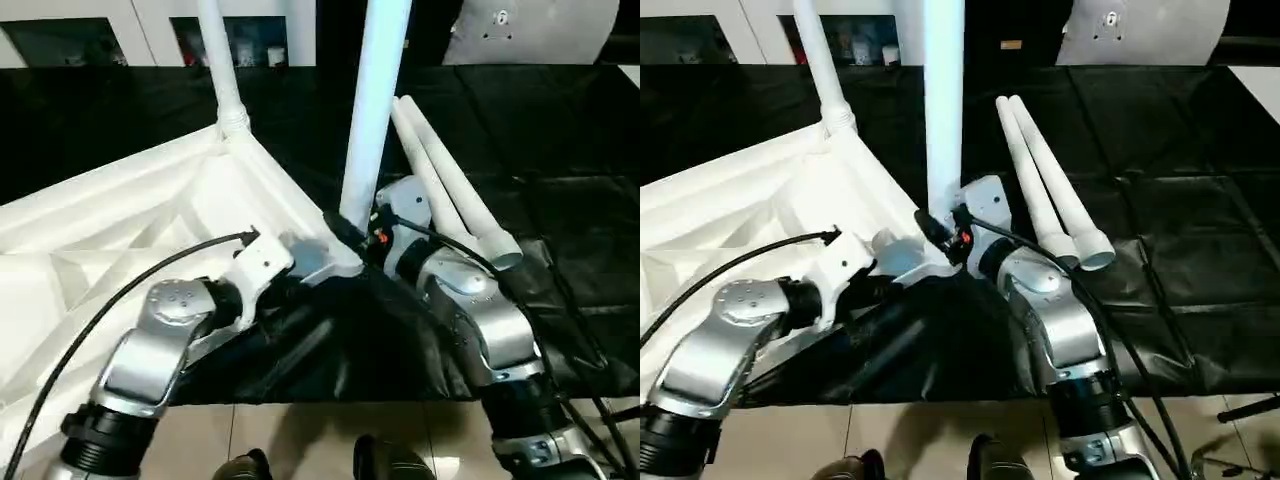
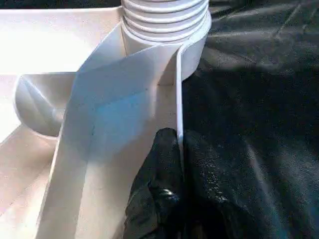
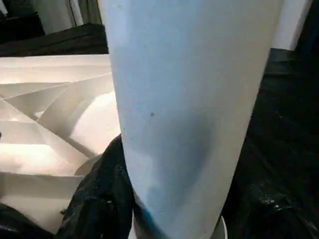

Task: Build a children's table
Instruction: Insert table leg to table base, then rotate leg to tighten

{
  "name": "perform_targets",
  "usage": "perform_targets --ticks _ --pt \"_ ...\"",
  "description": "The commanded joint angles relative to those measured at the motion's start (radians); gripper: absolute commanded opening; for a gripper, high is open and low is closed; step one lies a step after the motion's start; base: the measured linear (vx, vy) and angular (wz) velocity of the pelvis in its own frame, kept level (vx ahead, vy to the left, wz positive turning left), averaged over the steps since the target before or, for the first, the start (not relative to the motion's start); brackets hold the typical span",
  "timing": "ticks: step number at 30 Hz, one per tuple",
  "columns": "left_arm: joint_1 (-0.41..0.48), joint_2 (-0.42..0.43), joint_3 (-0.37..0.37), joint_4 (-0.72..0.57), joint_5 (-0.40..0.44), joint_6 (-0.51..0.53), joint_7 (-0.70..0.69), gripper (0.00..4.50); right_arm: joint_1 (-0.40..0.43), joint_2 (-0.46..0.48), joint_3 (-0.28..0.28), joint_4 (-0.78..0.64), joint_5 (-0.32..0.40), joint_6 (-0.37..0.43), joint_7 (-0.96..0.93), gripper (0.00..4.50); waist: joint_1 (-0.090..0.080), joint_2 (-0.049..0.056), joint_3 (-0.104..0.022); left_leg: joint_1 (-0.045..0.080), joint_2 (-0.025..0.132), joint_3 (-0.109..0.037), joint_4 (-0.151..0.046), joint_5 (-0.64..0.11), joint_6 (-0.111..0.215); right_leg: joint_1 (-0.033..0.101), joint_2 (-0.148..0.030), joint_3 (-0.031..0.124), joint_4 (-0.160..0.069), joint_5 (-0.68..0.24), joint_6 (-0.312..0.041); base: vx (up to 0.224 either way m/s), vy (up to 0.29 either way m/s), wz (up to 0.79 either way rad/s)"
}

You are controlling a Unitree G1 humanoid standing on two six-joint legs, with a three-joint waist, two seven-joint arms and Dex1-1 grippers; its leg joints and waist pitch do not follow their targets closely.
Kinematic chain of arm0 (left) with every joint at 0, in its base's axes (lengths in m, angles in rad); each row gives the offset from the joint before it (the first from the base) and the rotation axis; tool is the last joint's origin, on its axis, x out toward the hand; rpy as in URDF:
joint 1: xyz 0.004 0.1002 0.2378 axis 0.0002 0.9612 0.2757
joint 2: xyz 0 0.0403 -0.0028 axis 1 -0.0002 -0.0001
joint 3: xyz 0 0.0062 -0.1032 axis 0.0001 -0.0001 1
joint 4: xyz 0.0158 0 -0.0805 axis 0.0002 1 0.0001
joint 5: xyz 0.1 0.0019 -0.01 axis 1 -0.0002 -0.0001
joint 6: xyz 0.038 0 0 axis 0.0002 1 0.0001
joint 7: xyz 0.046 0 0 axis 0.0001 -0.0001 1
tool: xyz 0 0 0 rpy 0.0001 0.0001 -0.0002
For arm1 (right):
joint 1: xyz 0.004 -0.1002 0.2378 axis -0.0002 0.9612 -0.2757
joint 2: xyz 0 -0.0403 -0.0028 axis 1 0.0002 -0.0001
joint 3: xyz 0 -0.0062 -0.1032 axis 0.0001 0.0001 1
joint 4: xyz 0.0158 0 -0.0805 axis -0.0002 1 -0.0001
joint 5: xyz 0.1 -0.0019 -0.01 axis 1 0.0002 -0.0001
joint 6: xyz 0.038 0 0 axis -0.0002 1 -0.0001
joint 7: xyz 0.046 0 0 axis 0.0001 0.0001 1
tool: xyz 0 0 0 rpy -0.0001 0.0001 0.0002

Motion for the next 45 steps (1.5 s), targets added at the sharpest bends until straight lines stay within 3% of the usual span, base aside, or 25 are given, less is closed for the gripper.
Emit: perform_targets --ticks 1,2,4,5,8,10,12,15,20,24,28,33,37,40,45 --pt "-0.032 -0.019 -0.048 -0.044 -0.017 -0.004 -0.003 0.00 0.067 0.025 0.064 0.153 -0.016 0.072 -0.010 1.89 0.008 0.010 -0.041 -0.006 0.060 -0.023 -0.062 -0.247 0.045 0.037 -0.086 0.061 -0.076 -0.372 -0.162 0.000 0.000 0.00" --pt "-0.033 -0.011 -0.046 -0.040 -0.018 -0.009 -0.008 0.00 0.067 0.028 0.058 0.160 -0.017 0.059 -0.014 1.89 0.009 0.015 -0.042 -0.005 0.061 -0.025 -0.063 -0.253 0.042 0.038 -0.086 0.060 -0.075 -0.380 -0.161 0.000 0.000 0.00" --pt "-0.032 0.003 -0.046 -0.032 -0.012 -0.026 -0.010 0.00 0.066 0.035 0.045 0.167 -0.011 0.051 -0.009 1.89 0.008 0.012 -0.042 -0.006 0.060 -0.025 -0.063 -0.266 0.040 0.038 -0.086 0.060 -0.077 -0.391 -0.156 0.000 0.000 0.00" --pt "-0.030 0.006 -0.045 -0.024 -0.003 -0.033 0.001 0.00 0.065 0.037 0.041 0.169 -0.007 0.053 -0.003 2.24 0.008 0.015 -0.045 -0.005 0.059 -0.025 -0.062 -0.266 0.039 0.038 -0.085 0.060 -0.077 -0.385 -0.157 0.000 0.000 0.00" --pt "-0.025 0.027 -0.048 -0.019 -0.014 -0.027 -0.026 0.00 0.058 0.038 0.035 0.182 -0.012 0.041 -0.002 2.24 0.007 0.018 -0.052 -0.006 0.059 -0.024 -0.058 -0.238 0.042 0.043 -0.083 0.059 -0.069 -0.311 -0.178 0.000 0.000 0.00" --pt "-0.037 0.041 -0.046 0.001 -0.032 0.010 -0.053 0.00 0.052 0.036 0.031 0.193 -0.013 0.030 0.001 2.66 0.008 0.018 -0.057 -0.005 0.058 -0.022 -0.055 -0.212 0.047 0.046 -0.082 0.059 -0.064 -0.272 -0.194 0.000 0.000 0.00" --pt "-0.041 0.047 -0.042 0.008 -0.042 0.019 -0.063 0.00 0.053 0.034 0.030 0.195 -0.012 0.024 0.003 2.81 0.009 0.020 -0.059 -0.003 0.057 -0.019 -0.051 -0.199 0.052 0.046 -0.084 0.059 -0.066 -0.263 -0.209 0.000 0.000 0.00" --pt "-0.057 0.065 -0.035 0.042 -0.062 -0.019 -0.093 0.00 0.063 0.014 0.031 0.185 -0.014 0.002 0.024 3.12 0.016 0.018 -0.070 -0.005 0.056 -0.017 -0.044 -0.116 0.074 0.054 -0.080 0.056 -0.050 -0.143 -0.230 0.000 0.000 0.00" --pt "-0.085 0.103 -0.037 0.117 -0.061 -0.116 -0.136 0.00 0.106 -0.052 0.019 0.133 -0.001 -0.039 0.098 3.53 0.031 0.021 -0.079 -0.004 0.054 -0.014 -0.035 -0.063 0.108 0.060 -0.077 0.054 -0.039 -0.031 -0.255 0.000 0.000 0.00" --pt "-0.111 0.136 -0.051 0.172 -0.060 -0.179 -0.193 0.00 0.151 -0.130 0.014 0.080 0.018 -0.091 0.201 3.88 0.043 0.021 -0.079 -0.001 0.058 -0.013 -0.033 -0.095 0.112 0.060 -0.079 0.055 -0.039 -0.066 -0.252 0.000 0.000 0.00" --pt "-0.138 0.176 -0.087 0.237 -0.058 -0.262 -0.273 0.00 0.180 -0.207 -0.002 0.032 0.046 -0.123 0.300 4.16 0.048 0.027 -0.080 0.002 0.058 -0.014 -0.032 -0.150 0.087 0.060 -0.079 0.055 -0.046 -0.145 -0.243 0.000 0.000 0.00" --pt "-0.172 0.204 -0.132 0.313 -0.043 -0.360 -0.353 0.00 0.190 -0.284 -0.013 -0.001 0.072 -0.155 0.401 4.42 0.050 0.019 -0.080 -0.001 0.053 -0.013 -0.028 -0.178 0.083 0.061 -0.081 0.055 -0.052 -0.226 -0.225 0.000 0.000 0.00" --pt "-0.189 0.212 -0.154 0.354 -0.041 -0.422 -0.412 0.00 0.188 -0.319 -0.012 -0.016 0.090 -0.172 0.463 4.42 0.054 0.021 -0.088 0.000 0.058 -0.014 -0.025 -0.145 0.089 0.060 -0.080 0.055 -0.044 -0.179 -0.236 0.000 0.000 0.00" --pt "-0.203 0.226 -0.181 0.383 -0.049 -0.480 -0.479 0.00 0.172 -0.351 -0.004 -0.025 0.109 -0.180 0.528 4.42 0.061 0.021 -0.094 -0.002 0.060 -0.014 -0.020 -0.106 0.114 0.062 -0.079 0.054 -0.032 -0.089 -0.262 0.000 0.000 0.00" --pt "-0.224 0.232 -0.205 0.418 -0.050 -0.538 -0.537 0.00 0.136 -0.376 0.021 -0.015 0.101 -0.191 0.594 4.42 0.072 0.019 -0.092 -0.001 0.063 -0.012 -0.018 -0.118 0.116 0.060 -0.083 0.053 -0.031 -0.106 -0.270 0.000 0.000 0.00"
